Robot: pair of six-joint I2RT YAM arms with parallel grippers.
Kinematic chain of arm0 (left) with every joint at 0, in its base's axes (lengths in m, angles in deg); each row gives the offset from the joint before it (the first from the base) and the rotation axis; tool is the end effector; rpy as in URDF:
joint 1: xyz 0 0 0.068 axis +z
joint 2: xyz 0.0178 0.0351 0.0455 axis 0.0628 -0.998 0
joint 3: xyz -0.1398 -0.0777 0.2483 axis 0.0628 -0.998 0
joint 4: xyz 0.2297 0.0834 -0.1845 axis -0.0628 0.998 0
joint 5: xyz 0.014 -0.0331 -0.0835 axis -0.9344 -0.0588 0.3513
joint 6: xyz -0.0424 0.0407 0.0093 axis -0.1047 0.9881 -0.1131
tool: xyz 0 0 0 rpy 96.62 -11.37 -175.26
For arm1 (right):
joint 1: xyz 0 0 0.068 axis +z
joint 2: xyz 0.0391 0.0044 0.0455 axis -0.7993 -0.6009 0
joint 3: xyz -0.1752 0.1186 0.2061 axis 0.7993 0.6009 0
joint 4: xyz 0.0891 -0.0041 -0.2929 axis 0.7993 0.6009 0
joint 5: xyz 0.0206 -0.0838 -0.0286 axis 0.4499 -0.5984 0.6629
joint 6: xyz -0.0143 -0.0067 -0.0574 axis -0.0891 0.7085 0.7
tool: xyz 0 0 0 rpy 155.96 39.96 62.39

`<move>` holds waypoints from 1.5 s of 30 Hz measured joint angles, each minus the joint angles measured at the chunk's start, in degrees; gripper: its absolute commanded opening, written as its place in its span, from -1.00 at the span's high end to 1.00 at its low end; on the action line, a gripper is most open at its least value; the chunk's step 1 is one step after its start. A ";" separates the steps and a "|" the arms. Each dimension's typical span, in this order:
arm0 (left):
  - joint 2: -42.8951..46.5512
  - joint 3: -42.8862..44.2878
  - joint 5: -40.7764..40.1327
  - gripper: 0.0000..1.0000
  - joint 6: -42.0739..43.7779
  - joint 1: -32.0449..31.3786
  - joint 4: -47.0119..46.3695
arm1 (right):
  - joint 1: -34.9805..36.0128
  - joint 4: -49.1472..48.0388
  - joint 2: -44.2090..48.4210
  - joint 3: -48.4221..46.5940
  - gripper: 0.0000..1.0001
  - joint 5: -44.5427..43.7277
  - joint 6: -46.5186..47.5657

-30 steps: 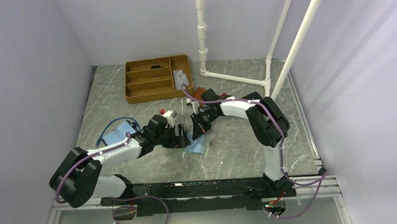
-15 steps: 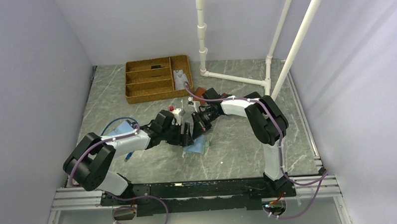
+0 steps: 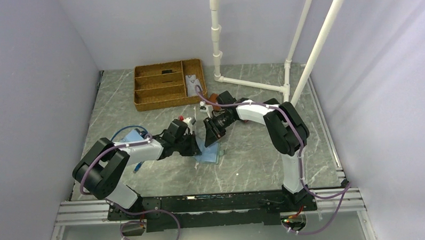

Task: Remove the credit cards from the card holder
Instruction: Open the card holder at the center of the board.

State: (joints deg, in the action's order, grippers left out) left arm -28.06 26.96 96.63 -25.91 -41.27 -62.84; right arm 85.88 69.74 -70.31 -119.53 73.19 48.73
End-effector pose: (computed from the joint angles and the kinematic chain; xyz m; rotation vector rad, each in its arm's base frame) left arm 0.2446 -0.2017 0.1240 0.1713 2.5743 -0.8214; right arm 0.3523 0.2684 0.1291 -1.0229 2.5173 1.4188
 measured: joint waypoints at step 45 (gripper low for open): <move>4.31 -15.96 13.25 -0.04 -21.03 6.88 -21.35 | 16.85 0.59 8.83 4.11 0.89 -37.94 27.78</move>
State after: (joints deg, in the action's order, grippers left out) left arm -23.76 11.00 109.87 -46.94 -34.39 -84.19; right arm 102.73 70.33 -61.48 -115.42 35.24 76.51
